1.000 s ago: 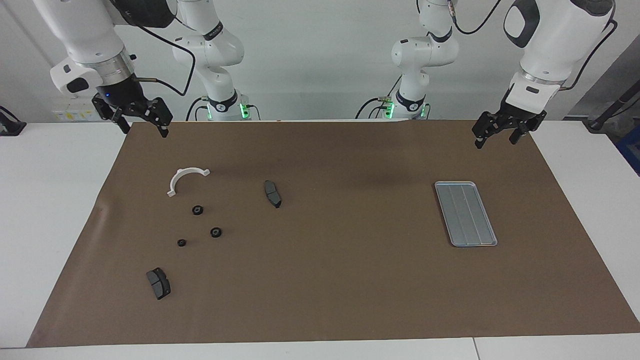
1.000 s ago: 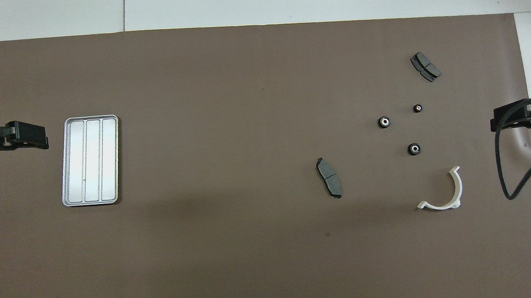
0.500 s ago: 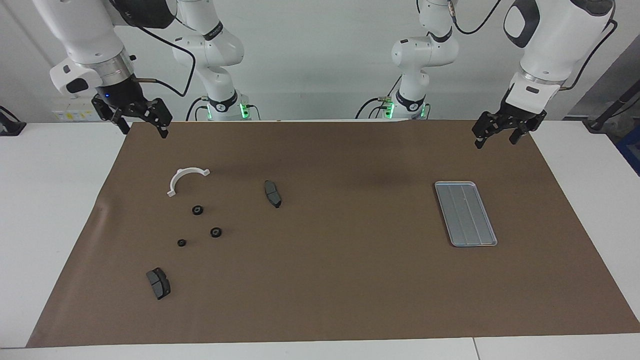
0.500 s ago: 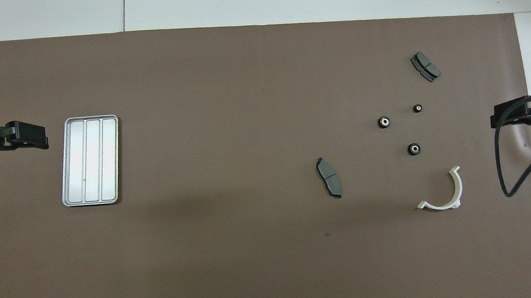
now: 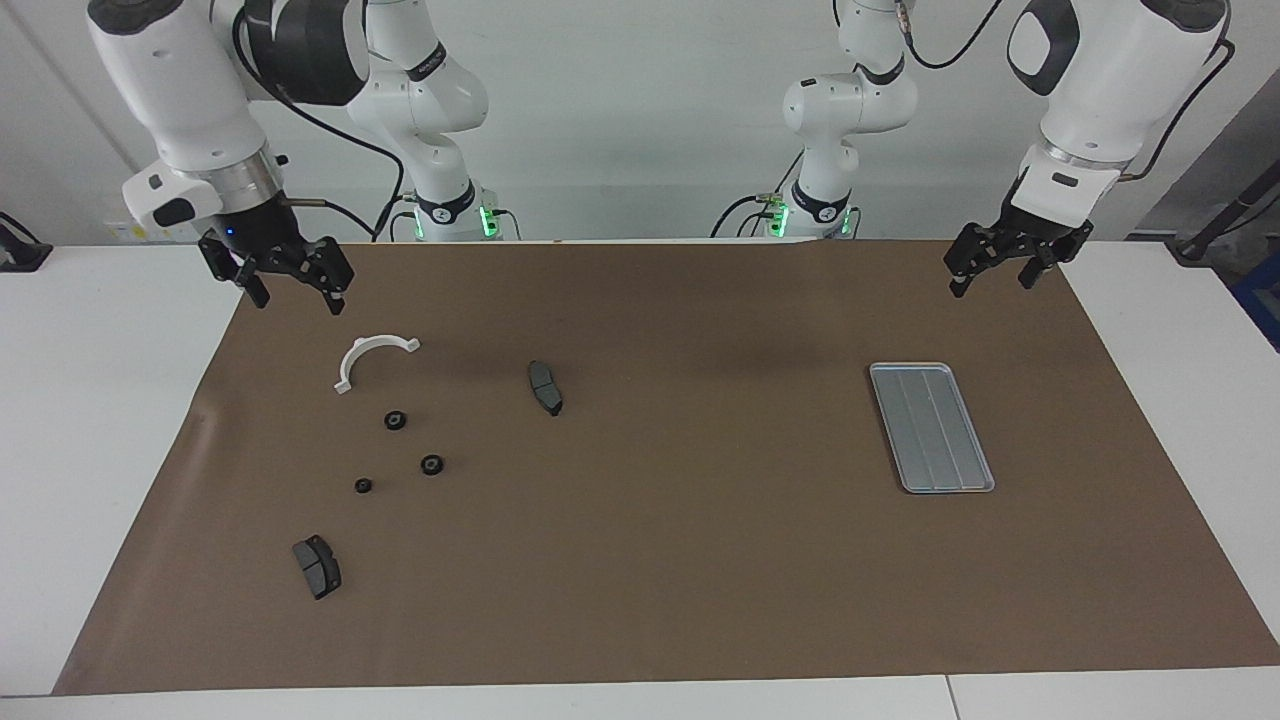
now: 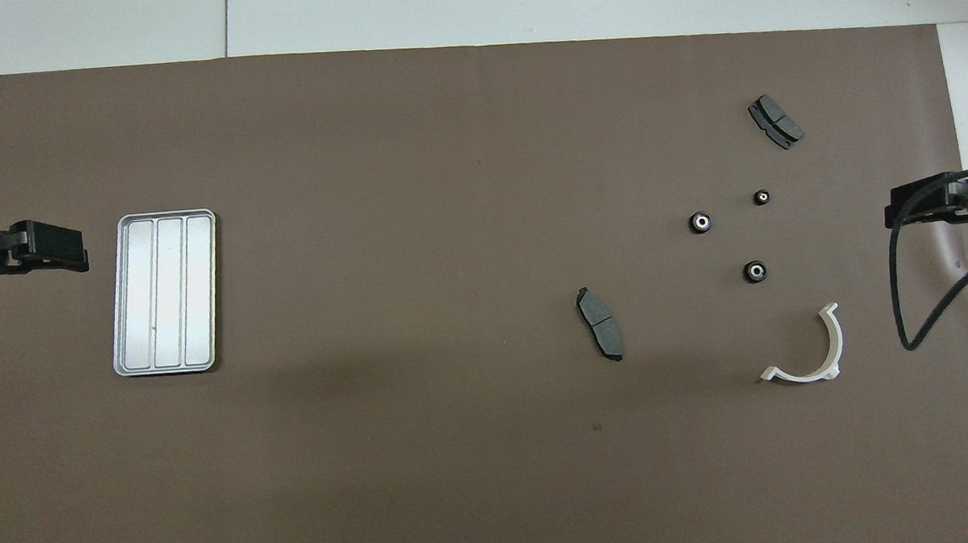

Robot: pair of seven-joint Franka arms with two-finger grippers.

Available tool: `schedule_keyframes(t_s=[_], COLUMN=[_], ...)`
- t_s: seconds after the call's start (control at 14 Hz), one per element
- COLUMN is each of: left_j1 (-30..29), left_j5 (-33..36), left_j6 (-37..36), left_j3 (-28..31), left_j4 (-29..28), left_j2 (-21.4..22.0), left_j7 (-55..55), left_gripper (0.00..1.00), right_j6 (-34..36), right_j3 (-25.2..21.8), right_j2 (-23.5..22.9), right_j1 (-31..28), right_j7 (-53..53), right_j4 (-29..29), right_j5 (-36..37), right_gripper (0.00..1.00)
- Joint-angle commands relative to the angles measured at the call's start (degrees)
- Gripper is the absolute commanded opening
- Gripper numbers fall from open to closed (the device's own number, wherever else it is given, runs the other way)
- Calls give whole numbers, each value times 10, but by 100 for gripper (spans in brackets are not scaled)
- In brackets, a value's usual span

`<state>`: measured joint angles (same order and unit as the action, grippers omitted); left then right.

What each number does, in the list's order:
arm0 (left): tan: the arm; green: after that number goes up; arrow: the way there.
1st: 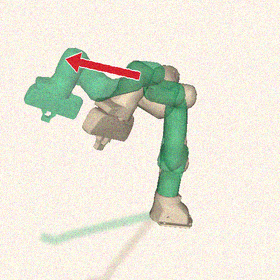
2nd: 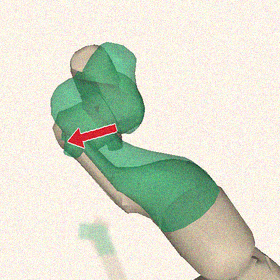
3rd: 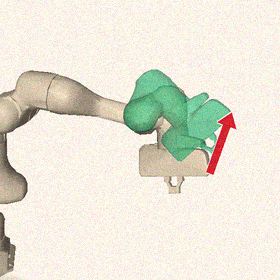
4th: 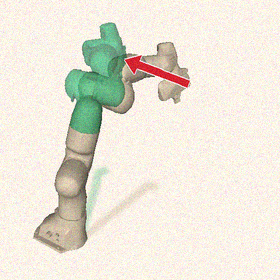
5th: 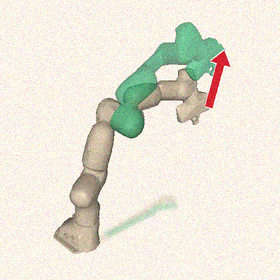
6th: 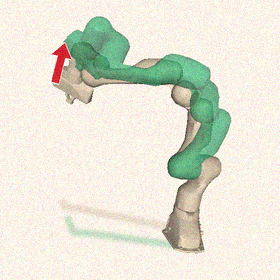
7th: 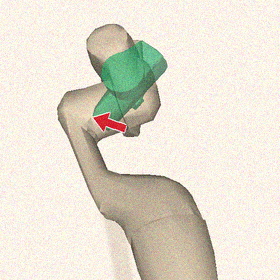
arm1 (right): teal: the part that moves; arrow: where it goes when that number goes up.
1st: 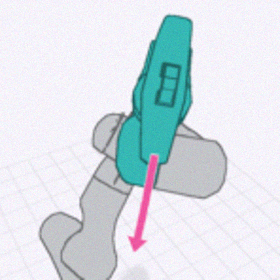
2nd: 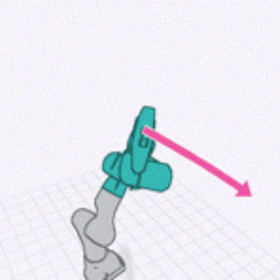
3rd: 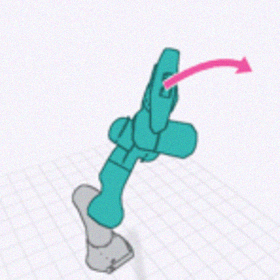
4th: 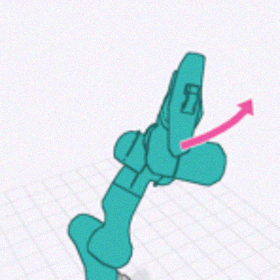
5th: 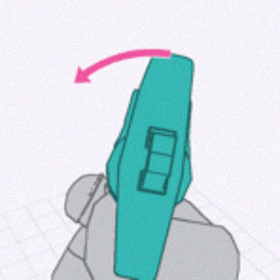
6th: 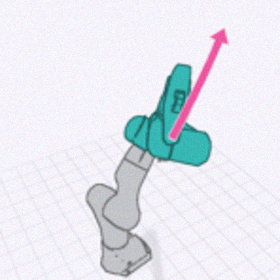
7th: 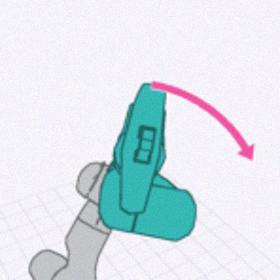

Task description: Pick bearing gear from pile to tray

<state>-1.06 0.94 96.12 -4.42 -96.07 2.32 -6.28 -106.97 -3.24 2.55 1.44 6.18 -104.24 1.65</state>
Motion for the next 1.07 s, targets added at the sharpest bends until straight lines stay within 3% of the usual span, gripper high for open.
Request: schedule_keyframes(t_s=[0.0, 0.14, 0.36, 0.79, 0.93, 1.0], left_j1=[-2, -2, -2, -2, -2, -2], left_j5=[-7, -7, -7, -7, -7, -7], left_j6=[6, 6, 6, 6, 6, 6], left_j3=[2, 1, 2, 2, 2, 2], left_j4=[-16, -16, -16, -16, -16, -16], left_j2=[14, 14, 13, 14, 14, 14], left_j7=[4, 4, 4, 4, 4, 4], left_gripper=[100, 100, 100, 100, 100, 100], right_j6=[-83, -141, -174, -334, -352, -345], right_j3=[-3, -3, -3, -3, -3, -3], right_j2=[-60, -115, -151, -256, -276, -275], right_j1=[1, 1, -7, -9, -9, -9], right_j7=[-26, -27, -43, -47, -47, -48], right_j4=[-16, -17, -20, -37, -38, -39], right_j5=[-4, -4, -4, -4, -4, -4], right_gripper=[100, 100, 100, 100, 100, 95])
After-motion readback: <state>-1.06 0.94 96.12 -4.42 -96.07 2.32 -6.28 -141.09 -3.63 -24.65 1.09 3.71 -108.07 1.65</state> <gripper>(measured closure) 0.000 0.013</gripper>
